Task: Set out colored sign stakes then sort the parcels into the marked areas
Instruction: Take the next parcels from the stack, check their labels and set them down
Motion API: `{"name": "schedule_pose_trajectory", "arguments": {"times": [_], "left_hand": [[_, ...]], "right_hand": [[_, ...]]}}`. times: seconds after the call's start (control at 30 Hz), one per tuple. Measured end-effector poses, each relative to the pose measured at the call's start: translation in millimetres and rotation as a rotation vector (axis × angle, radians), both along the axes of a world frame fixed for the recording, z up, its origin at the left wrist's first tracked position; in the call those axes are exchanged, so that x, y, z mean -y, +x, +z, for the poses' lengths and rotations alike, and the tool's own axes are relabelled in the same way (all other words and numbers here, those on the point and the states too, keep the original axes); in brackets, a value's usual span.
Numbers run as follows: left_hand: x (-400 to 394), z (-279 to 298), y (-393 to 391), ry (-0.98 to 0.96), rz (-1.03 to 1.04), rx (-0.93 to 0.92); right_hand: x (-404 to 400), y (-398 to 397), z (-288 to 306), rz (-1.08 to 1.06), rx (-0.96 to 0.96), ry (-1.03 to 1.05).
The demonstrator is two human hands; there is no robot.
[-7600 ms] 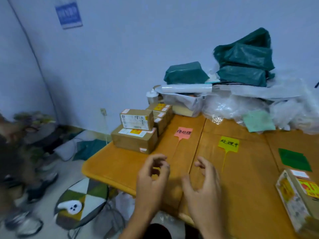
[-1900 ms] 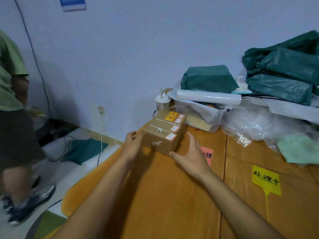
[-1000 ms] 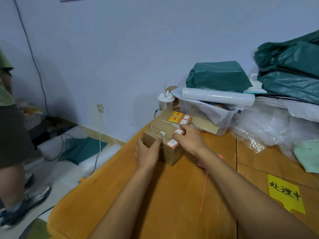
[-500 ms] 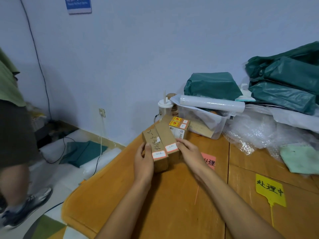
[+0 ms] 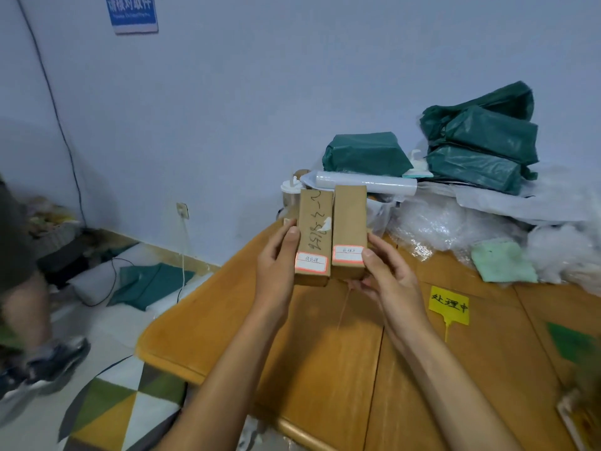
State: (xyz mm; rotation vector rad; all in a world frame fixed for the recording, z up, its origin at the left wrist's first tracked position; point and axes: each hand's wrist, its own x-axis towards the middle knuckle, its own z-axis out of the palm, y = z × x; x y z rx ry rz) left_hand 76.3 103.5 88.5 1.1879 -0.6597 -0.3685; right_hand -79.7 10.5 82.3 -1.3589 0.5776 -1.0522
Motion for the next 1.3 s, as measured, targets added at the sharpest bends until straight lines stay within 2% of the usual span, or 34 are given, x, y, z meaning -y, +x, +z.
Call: {"name": "schedule_pose_trajectory", "arguments": {"times": [0.2, 0.5, 0.73, 0.87, 1.13, 1.3], "left_hand": [[-8.5, 0.6, -36.8, 0.008, -0.035, -0.017], [-17.6, 7.4, -63.3, 0.019, -0.058, 0.009], [-18.2, -11.9, -69.0, 0.042, -0.069, -0.015], [-22.0, -34.6, -79.0, 0.063, -0.115, -0.038], [-34.7, -49.8, -129.3, 0.056, -0.18, -0.118], [-42.7, -47.7, -159.0, 0.004, -0.15, 0.013]], "right_hand": [[-24.4, -44.5, -9.5, -0.051, 0.004, 0.066], [-46.6, -75.6, -14.1, -0.069, 0.023, 0.041], [-52.5, -86.4, -32.2, -0.071, -0.004, 0.067], [-57.7, -104.9, -50.6, -0.082, -0.005, 0.15], [-78.6, -157.4, -64.5, -0.066, 0.146, 0.406], [-88.5, -198.7, -59.1, -0.06, 0.27, 0.436]]}}
